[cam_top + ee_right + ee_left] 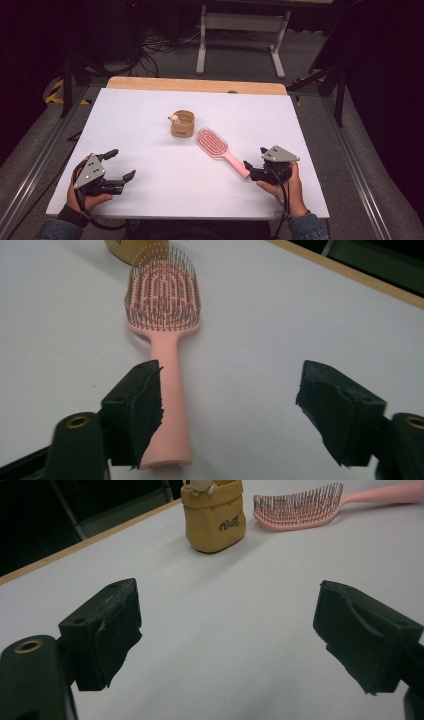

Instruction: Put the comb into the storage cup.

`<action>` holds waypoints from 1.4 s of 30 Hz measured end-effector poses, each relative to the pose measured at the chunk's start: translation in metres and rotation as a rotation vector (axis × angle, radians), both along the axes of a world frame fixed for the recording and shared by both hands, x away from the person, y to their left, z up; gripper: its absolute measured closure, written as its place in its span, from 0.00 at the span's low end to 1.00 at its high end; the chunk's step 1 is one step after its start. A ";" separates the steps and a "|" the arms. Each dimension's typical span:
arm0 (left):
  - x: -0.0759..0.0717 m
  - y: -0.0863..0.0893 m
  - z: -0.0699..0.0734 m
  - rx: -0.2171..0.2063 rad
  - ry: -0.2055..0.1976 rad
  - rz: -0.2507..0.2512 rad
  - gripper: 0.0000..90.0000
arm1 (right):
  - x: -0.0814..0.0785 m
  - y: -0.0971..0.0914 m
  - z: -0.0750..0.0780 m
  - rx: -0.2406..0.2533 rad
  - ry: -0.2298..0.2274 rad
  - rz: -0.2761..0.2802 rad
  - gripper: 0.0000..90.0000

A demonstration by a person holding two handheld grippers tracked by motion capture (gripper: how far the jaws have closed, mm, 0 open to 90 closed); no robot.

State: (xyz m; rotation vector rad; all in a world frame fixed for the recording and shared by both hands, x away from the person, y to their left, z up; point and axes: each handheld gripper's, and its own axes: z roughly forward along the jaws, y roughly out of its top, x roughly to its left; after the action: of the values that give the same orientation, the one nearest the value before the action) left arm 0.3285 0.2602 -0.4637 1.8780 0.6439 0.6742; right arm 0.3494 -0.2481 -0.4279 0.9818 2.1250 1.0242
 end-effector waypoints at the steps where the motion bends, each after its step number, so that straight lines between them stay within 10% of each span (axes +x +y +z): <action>1: 0.000 0.000 0.000 0.001 0.000 -0.002 0.14 | 0.001 0.001 0.001 -0.004 0.004 0.004 0.25; 11: 0.001 -0.001 -0.001 -0.001 0.009 -0.006 0.13 | 0.014 0.019 0.013 -0.016 0.020 0.088 0.26; 32: 0.002 -0.003 -0.004 0.015 0.033 -0.032 0.12 | 0.064 0.074 -0.004 -0.226 0.357 0.137 0.18; 42: 0.003 -0.005 -0.006 0.025 0.045 -0.037 0.12 | 0.082 0.072 -0.015 -0.186 0.428 0.101 0.33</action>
State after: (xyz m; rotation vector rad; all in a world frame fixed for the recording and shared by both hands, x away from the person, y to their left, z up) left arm 0.3315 0.2554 -0.4693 1.9286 0.6308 0.6200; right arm 0.4315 -0.1758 -0.4434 1.0842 2.5865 0.6874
